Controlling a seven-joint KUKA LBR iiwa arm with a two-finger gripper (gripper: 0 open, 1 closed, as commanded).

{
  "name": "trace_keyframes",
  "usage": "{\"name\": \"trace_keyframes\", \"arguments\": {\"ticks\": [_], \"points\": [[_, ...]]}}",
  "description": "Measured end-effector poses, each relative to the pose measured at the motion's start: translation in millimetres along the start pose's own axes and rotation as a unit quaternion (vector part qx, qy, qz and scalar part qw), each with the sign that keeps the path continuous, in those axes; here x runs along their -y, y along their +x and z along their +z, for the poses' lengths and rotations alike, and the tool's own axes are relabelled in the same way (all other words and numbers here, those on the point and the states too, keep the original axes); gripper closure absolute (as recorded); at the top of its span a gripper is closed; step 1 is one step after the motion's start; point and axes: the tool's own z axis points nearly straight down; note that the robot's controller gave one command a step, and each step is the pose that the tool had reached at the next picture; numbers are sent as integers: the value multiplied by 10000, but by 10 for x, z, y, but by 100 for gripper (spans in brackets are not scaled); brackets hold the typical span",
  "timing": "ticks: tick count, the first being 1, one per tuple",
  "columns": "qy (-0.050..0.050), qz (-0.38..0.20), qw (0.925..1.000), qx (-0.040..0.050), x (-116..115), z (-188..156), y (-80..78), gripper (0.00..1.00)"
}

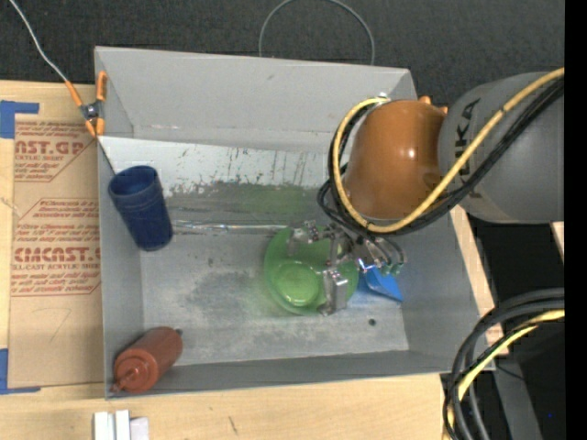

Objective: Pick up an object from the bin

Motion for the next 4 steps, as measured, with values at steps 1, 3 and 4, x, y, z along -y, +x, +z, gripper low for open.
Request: {"name": "trace_keyframes", "arguments": {"ticks": [1, 3, 4], "points": [[9, -544, 9985, 50, 123, 52, 112, 0], [-4, -1121, 9937, 12, -345, 139, -97, 100], [-2, -1121, 9937, 16, -642, -76, -248, 100]]}}
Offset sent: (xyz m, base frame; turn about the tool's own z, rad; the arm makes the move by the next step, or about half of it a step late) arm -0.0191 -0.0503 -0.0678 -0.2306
